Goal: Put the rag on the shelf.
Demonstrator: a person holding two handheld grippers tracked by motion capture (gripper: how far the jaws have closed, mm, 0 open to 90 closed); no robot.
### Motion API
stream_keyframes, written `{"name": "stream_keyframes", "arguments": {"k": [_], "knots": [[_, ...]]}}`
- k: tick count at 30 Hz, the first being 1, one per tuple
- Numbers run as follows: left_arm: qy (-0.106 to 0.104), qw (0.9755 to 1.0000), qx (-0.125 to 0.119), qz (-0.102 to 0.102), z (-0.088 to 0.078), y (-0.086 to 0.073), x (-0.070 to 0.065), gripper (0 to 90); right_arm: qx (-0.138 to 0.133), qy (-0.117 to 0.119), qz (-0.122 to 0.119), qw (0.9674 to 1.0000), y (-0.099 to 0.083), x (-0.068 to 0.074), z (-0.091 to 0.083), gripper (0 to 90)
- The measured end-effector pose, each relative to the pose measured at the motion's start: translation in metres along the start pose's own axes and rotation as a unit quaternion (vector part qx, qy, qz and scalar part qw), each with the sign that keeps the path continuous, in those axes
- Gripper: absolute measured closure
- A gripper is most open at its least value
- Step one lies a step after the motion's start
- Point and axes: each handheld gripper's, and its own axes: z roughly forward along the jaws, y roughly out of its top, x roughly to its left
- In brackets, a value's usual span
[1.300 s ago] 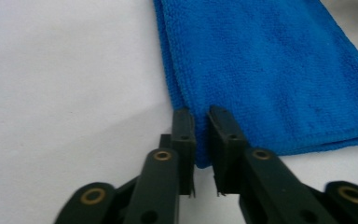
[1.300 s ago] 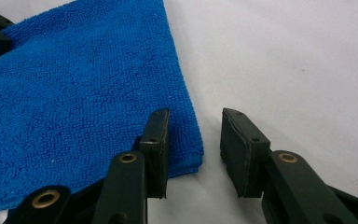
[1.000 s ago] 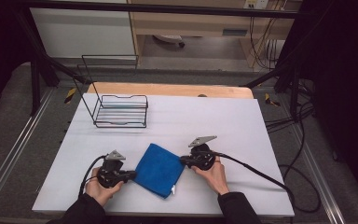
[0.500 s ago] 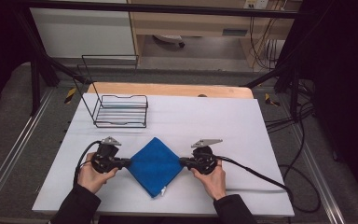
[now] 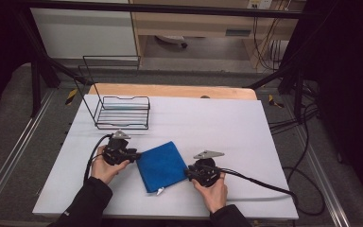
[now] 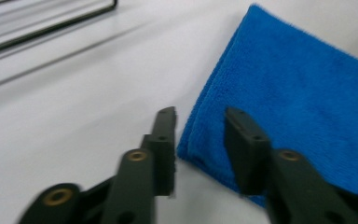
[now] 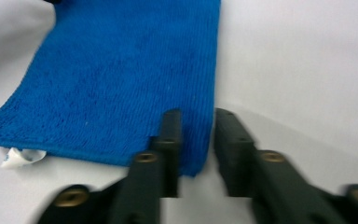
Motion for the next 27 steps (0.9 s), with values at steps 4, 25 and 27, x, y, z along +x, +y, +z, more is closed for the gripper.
{"name": "stream_keyframes", "arguments": {"k": [4,25,27], "knots": [[0.007,0.9995,-0.026,-0.015,-0.015,-0.01,0.009,43.1,-0.039,0.039,-0.017,0.9983,0.027,-0.013,0.004,47.3],[0.019,0.9969,-0.058,-0.05,-0.015,-0.017,0.021,18.9,0.022,0.071,-0.049,0.996,0.083,-0.036,0.083,86.1],[0.011,0.9962,-0.065,-0.057,-0.011,-0.012,0.02,20.7,0.015,0.058,-0.049,0.997,0.082,-0.035,0.077,87.2]]}}
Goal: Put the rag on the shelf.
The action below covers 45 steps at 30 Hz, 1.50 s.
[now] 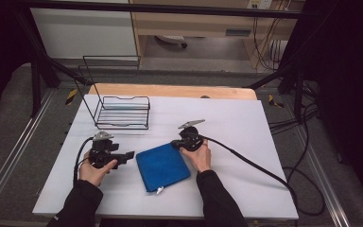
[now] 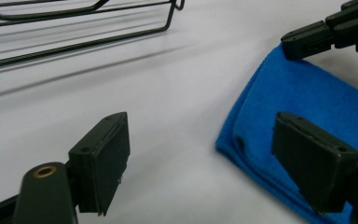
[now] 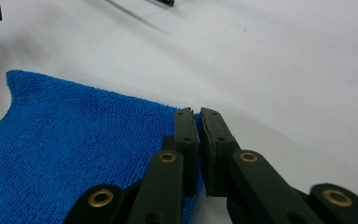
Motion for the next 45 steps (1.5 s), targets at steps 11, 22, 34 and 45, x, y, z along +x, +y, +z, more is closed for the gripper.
{"name": "stream_keyframes", "arguments": {"k": [11,22,34,45], "knots": [[-0.008,0.9998,0.012,-0.011,0.035,0.012,-0.014,43.3,-0.017,-0.043,0.019,0.9987,-0.017,-0.004,-0.021,85.1],[-0.001,0.9989,0.047,-0.01,0.055,0.01,-0.018,62.1,-0.036,-0.022,-0.002,0.9991,-0.015,-0.004,-0.024,56.1],[-0.019,0.9977,0.061,-0.02,0.057,0.006,-0.022,79.3,-0.014,-0.015,-0.002,0.9998,-0.014,-0.012,-0.018,56.0],[-0.01,0.9983,0.053,-0.019,0.057,0.003,-0.027,83.4,0.001,-0.004,0.009,1.0,-0.013,-0.02,-0.012,70.9]]}}
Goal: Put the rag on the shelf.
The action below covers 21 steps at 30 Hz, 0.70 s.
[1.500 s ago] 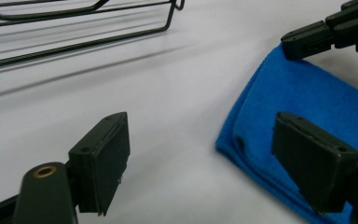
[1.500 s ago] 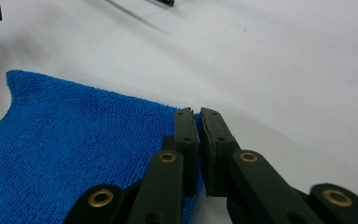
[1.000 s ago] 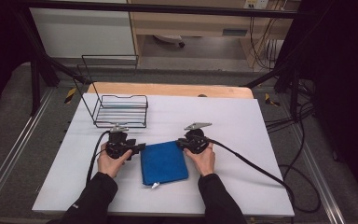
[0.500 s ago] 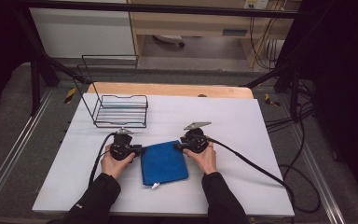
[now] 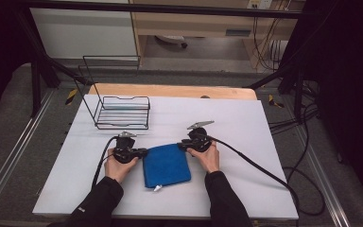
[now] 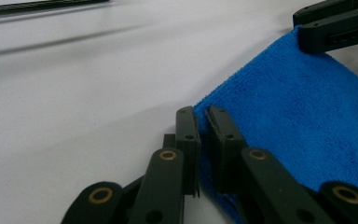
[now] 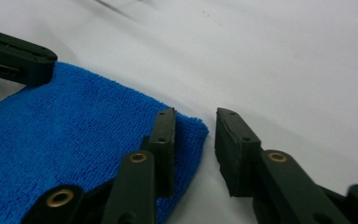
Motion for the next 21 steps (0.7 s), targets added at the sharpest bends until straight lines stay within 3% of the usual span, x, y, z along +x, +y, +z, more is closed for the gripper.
{"name": "stream_keyframes", "arguments": {"k": [9,12,21], "knots": [[0.0,1.0,-0.007,0.002,0.0,0.0,-0.001,84.7,0.02,0.028,0.019,0.9992,0.002,-0.003,-0.001,85.3],[-0.003,0.9998,-0.017,0.002,-0.003,0.0,-0.001,85.1,0.019,0.027,0.017,0.9993,0.003,-0.002,-0.004,86.8],[-0.021,0.9977,-0.062,0.02,-0.026,0.006,-0.01,85.1,-0.021,0.017,-0.004,0.9996,0.007,0.012,-0.031,86.9]]}}
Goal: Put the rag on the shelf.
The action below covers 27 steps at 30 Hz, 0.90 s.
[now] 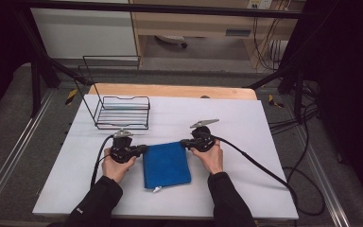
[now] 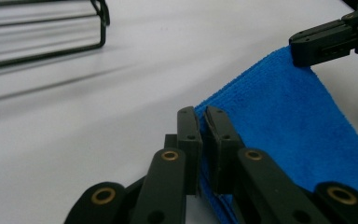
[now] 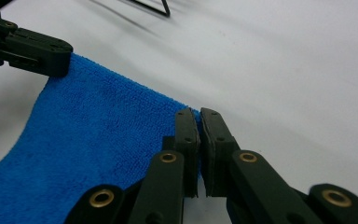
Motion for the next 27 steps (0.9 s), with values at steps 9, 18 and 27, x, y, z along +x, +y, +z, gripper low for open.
{"name": "stream_keyframes", "arguments": {"k": [9,18,27], "knots": [[-0.005,0.9987,-0.035,0.036,-0.02,0.007,-0.015,85.1,-0.053,-0.007,-0.011,0.9985,-0.002,0.014,-0.027,86.7],[-0.004,0.9955,-0.072,0.062,-0.035,0.013,-0.03,85.1,-0.104,-0.007,-0.016,0.9945,-0.001,0.023,-0.053,86.7],[-0.009,0.9912,-0.107,0.077,-0.049,0.018,-0.039,85.1,-0.15,-0.009,-0.032,0.9882,0.001,0.033,-0.074,86.7]]}}
